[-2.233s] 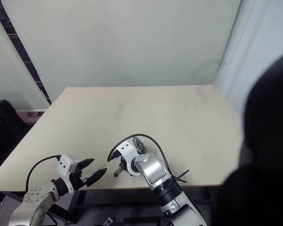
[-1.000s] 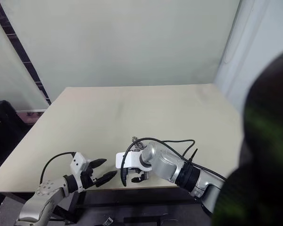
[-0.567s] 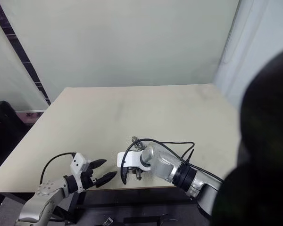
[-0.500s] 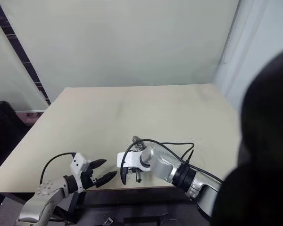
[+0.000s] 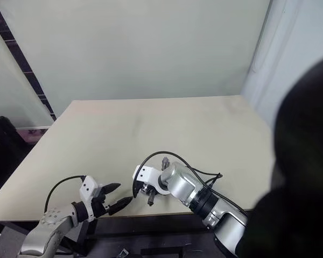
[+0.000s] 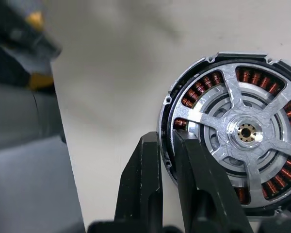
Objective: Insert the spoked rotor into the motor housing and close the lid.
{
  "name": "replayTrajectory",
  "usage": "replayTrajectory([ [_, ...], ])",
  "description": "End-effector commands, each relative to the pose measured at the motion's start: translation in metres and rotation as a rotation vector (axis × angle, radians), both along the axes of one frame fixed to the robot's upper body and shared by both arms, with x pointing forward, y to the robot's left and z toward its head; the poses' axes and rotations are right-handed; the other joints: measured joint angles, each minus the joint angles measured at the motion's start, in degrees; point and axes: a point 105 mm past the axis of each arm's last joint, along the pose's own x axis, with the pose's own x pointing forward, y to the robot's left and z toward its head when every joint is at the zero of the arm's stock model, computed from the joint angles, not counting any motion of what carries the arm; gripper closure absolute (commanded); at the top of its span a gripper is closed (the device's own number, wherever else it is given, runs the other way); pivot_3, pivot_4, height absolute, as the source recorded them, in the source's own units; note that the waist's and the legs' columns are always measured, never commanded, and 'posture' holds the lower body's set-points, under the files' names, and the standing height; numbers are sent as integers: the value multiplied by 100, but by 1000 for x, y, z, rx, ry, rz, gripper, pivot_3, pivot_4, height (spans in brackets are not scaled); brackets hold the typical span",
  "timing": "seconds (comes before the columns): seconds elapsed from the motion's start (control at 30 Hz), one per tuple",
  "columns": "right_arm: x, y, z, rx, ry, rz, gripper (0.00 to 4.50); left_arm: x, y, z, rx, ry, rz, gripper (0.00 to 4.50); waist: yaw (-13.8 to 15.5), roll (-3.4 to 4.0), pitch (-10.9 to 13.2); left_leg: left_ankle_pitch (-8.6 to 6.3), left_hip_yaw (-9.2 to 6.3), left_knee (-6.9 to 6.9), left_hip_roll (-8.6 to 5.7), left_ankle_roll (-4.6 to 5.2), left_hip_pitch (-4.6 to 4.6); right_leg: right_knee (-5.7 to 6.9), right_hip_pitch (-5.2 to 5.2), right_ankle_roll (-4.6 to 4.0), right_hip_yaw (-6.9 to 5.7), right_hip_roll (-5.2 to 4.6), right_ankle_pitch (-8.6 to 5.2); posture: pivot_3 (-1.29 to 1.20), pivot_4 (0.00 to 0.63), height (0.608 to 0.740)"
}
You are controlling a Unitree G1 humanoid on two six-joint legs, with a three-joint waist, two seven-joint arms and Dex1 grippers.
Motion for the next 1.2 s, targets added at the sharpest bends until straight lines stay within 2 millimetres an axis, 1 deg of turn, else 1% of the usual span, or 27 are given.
replayTrajectory([
  [0.03,8,15,21,76,-53,-15,4433,4,4,10,1,-48,13,0,-4,1,1,0,0,0,0,0,0,0,0,-1,-1,0,-1,0,0,740],
  [0.2,4,19,24,73,-84,47,4433,4,4,10,-1,-50,18,0,-4,2,1,0,2,6,0,0,-1,0,0,-6,0,0,-3,0,0,740],
  [0.27,0,20,26,75,-90,76,3703,4,4,10,-1,-50,18,0,-3,2,2,0,2,5,0,0,-1,0,0,-6,0,0,-3,0,0,740],
  [0.37,-1,22,31,80,-114,102,2819,4,4,9,0,-48,17,0,1,2,2,0,0,1,0,-1,-4,0,-2,-1,-1,-1,-1,0,0,740],
  [0.57,-5,25,42,81,-170,162,648,6,3,9,4,-48,8,0,32,2,2,-1,-1,4,-4,-2,-11,-5,-2,0,-1,-4,-1,0,0,740],
  [0.63,-6,25,45,76,-198,182,16,7,2,9,4,-49,5,0,33,2,2,-1,0,5,-4,-2,-12,-5,-1,-2,-1,-5,-2,0,0,740],
  [0.7,-6,24,48,71,-225,200,16,8,2,9,4,-50,2,0,31,2,2,-1,-1,5,-4,-2,-11,-5,-1,-2,-1,-5,-2,0,0,740],
  [0.8,-2,23,58,68,-303,224,16,9,2,9,4,-52,-1,0,32,2,2,-1,-2,4,-4,-2,-10,-4,-2,-2,-2,-4,-2,0,0,740],
  [0.9,6,23,78,117,-376,190,16,10,1,10,4,-54,-4,0,32,2,2,-1,-1,4,-4,-2,-11,-5,-3,-2,-2,-4,-2,0,0,740],
  [0.97,17,20,92,168,-427,116,16,10,1,10,3,-57,-6,0,32,2,2,-1,-2,3,-4,-2,-12,-5,-3,-2,-2,-4,-2,0,0,740],
  [1.07,38,4,114,206,-522,-4,16,11,0,12,-2,-67,-12,0,38,2,2,-1,-2,4,-4,-2,-12,-4,-3,-1,-3,-4,-2,0,0,740],
  [1.2,67,-32,138,198,-644,-153,16,11,1,14,0,-80,-16,0,50,1,1,-1,-1,7,-8,-2,-14,-9,1,-5,0,-8,-4,0,0,740],
])
